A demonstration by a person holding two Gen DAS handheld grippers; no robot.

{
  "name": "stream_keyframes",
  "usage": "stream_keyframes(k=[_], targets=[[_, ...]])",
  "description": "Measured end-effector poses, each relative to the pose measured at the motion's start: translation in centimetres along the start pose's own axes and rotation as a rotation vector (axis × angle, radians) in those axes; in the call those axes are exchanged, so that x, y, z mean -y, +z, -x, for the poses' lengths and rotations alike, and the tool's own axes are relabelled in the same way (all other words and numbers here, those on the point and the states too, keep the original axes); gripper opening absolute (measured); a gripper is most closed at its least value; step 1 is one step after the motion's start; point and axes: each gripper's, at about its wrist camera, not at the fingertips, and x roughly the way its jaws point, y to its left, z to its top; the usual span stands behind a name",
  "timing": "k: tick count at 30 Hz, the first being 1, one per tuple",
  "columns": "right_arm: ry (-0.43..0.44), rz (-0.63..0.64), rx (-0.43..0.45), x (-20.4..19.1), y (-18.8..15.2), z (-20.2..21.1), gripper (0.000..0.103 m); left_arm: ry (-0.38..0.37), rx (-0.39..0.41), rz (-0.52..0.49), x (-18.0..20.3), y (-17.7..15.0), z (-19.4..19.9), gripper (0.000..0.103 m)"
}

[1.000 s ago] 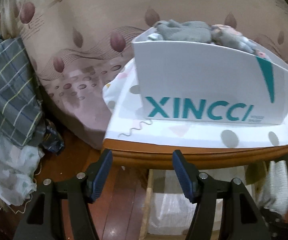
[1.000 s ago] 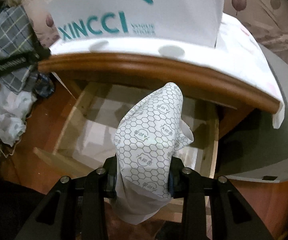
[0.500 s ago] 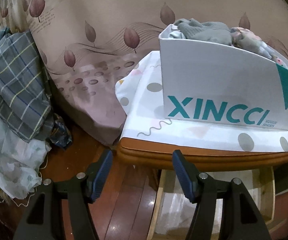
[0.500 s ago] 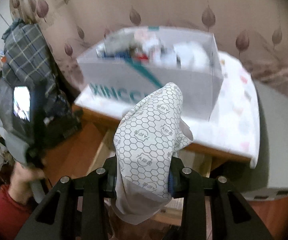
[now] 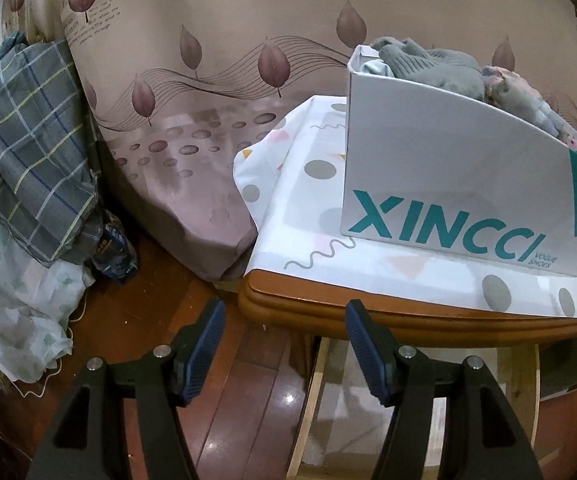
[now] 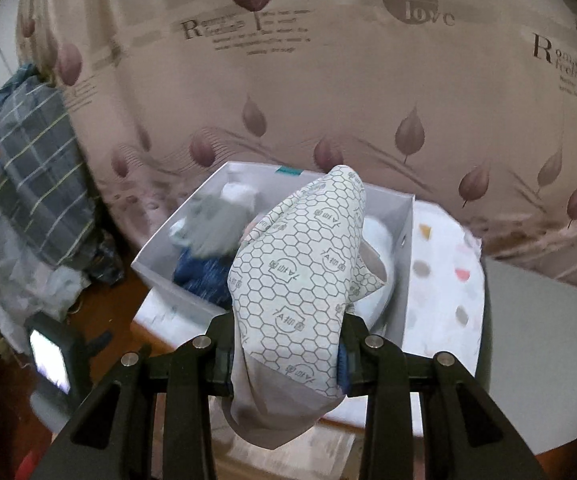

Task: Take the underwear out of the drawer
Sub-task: 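Lower the hexagon-print garment into the box and open the right tool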

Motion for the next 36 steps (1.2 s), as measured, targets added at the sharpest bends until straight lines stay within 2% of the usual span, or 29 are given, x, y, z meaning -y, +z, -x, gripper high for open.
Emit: stream_keyframes(k=[6,17,27,31,34,36], targets=[[-0.038,-0.007,-0.031,0.8,3.1,-3.6,0.033,-0.002,-0.006,0.006,-0.3,0.2,-0.2,0.064],[-0.097,-0.013,-0.115,2.1,6.3,-10.1,0.034,0.006,-0.008,0.012,-0.8,0.1,-0.2,0.064],[-0.126,-0.081,-0.199,3.5,5.6,-15.9,0.041,-0.003,-0.015,0.007,-0.6,0.1,-0.1,0.064],[-0.14,-0.089,-0.238,3.8,4.8,-17.3,0.042,-0.006,-0.012,0.003,-0.3,0.0,0.0,0.064],[-0.141,-0.103,-0.235,4.1,4.5,-17.5,0.045,-0.012,-0.018,0.001,-0.2,0.0,-0.1,0.064],[-0.144,-0.112,-0.223,4.2,4.5,-17.2,0.054,-0.014,-0.019,-0.002,-0.1,-0.1,-0.1,0.064]])
